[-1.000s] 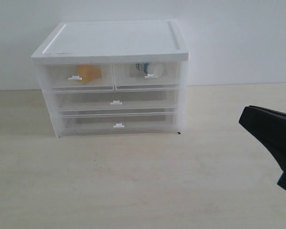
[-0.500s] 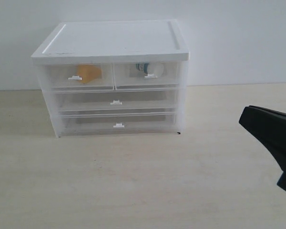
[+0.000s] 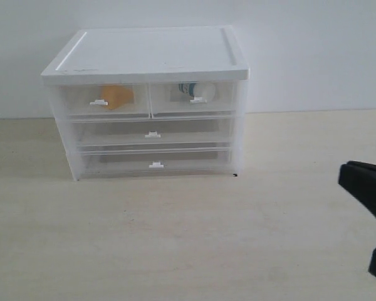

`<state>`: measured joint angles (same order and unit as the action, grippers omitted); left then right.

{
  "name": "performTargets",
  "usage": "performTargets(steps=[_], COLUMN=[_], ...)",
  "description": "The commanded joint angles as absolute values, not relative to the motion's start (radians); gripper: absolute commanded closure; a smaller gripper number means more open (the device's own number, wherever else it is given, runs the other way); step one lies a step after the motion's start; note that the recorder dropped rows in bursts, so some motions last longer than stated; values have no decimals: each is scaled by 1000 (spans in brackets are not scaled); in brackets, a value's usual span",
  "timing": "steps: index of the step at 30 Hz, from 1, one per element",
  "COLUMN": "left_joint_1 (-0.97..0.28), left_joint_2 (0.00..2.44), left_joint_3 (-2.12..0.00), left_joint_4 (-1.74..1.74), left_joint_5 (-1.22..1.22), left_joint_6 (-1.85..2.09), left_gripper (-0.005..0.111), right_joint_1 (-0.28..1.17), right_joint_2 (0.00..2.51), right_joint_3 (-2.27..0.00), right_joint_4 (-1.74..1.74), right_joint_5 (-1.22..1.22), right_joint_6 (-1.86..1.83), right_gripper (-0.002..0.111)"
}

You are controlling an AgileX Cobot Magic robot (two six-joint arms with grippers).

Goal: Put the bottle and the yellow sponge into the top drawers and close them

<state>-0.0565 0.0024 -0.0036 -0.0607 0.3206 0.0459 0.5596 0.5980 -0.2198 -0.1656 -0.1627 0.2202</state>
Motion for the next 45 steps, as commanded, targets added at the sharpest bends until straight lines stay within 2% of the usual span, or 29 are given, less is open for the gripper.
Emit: performTargets(steps=[1,10,12,16,24,28,45], left_joint_1=[-53,-53,-53,-53,-53,-53,-53], left_joint_2=[0,0,0,0,0,0,0], left_joint_3=[0,0,0,0,0,0,0], left_joint_4=[-59,-59,-59,-59,-59,-59,-59], left_joint_5=[322,322,322,320,320,320,317], left_joint_6=[45,45,45,44,44,44,44], left_gripper=[103,103,103,103,103,103,103], right_joint_1=[451,317,299,265,250,250,250], right_joint_2=[431,116,88,19,0,0,0], right_joint_3=[-220,-206,-162,0,0,0,0], right_joint_4=[-158,-167,-167,-167,-163,-166,-128], right_joint_5=[6,204,151,-139,36,341,352], right_joint_6=[256,252,252,254,290,270,249], right_gripper=[108,108,108,108,108,108,108])
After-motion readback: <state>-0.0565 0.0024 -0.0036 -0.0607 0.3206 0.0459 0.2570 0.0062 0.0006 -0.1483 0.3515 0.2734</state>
